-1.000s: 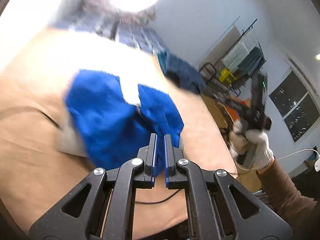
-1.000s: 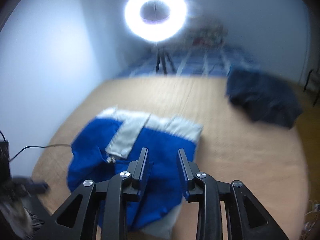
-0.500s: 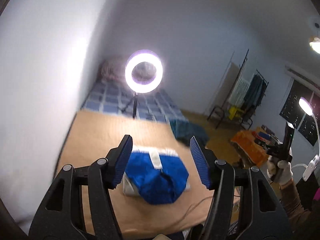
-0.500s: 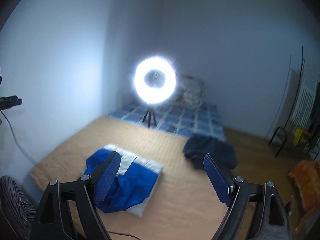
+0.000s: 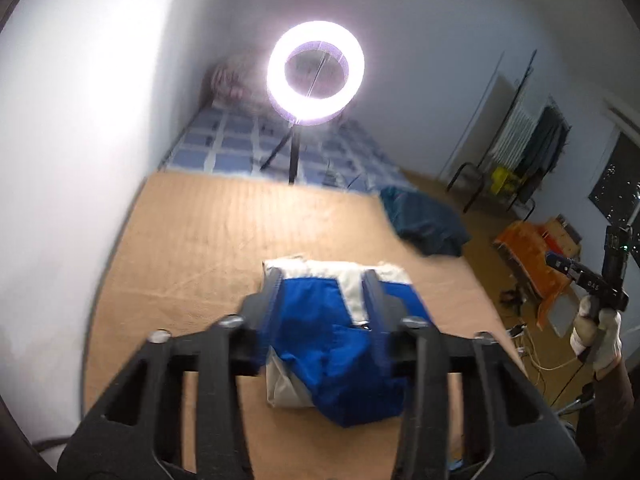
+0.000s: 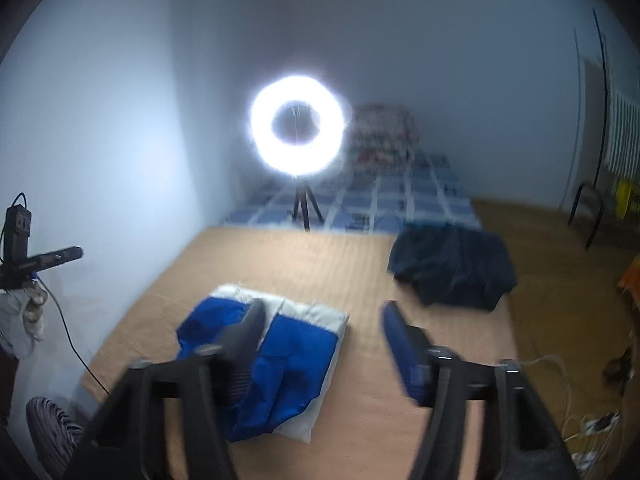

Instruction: Fold large clothes

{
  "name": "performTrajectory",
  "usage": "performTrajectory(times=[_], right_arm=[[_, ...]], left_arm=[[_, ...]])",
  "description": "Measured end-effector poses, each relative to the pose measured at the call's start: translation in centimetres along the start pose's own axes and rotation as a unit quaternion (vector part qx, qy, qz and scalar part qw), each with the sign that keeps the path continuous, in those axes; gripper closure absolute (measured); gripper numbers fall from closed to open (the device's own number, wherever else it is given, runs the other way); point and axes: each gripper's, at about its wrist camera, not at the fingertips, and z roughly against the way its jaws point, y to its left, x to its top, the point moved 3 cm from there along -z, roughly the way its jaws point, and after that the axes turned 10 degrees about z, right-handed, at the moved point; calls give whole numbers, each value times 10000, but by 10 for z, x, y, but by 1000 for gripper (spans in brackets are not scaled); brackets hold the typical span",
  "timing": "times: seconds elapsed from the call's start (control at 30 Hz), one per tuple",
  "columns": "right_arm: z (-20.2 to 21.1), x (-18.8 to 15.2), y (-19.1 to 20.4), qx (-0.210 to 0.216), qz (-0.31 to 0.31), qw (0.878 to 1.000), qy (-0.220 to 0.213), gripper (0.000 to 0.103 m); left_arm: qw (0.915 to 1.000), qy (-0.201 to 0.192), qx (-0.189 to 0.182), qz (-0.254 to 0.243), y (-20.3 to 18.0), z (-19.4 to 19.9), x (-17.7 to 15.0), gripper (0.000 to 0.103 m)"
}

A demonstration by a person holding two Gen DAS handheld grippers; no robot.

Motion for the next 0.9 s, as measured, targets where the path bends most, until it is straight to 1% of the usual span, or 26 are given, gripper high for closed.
performTrajectory(times=[0.03,0.07,0.13,0.17,0.2,0.3,0.43,0.57,0.6,0.67,0.77,0.83,0.9], right_arm=[[-18,-6,-2,67,-111,9999,106,62],[-39,-12,-4,125,-208,9995,214,68],[-70,-22,-6,182,-314,9987,368,70],[-94,-27,-5,225,-332,9981,469,73],[-106,-30,-3,236,-312,9979,520,73],[-163,-42,8,329,-183,9964,762,74],[-214,-58,23,469,-103,9935,1032,74],[-259,-77,29,574,-44,9897,1310,74],[-269,-86,28,583,-71,9876,1459,74],[-285,-103,25,574,-55,9844,1664,79],[-299,-120,22,607,-64,9819,1794,81],[-296,-120,24,527,-37,9821,1806,81],[-287,-113,23,520,-79,9815,1838,78]], left_arm=[[10000,72,-19,34,1,-16,-2,72],[9998,189,-24,66,6,-43,-3,75],[9994,320,96,-9,10,-78,-5,81],[9990,439,119,-40,13,-101,-7,84],[9986,516,114,-77,14,-117,-9,84],[9966,765,156,-245,17,-167,-19,84],[9923,1079,279,-531,22,-217,-37,84],[9837,1397,652,-925,38,-259,-67,84],[9825,1468,657,-936,43,-265,-74,84],[9821,1552,592,-883,53,-272,-84,84],[9836,1537,480,-816,60,-276,-89,84],[9835,1584,447,-748,61,-273,-87,84],[9853,1596,302,-533,65,-259,-80,84]])
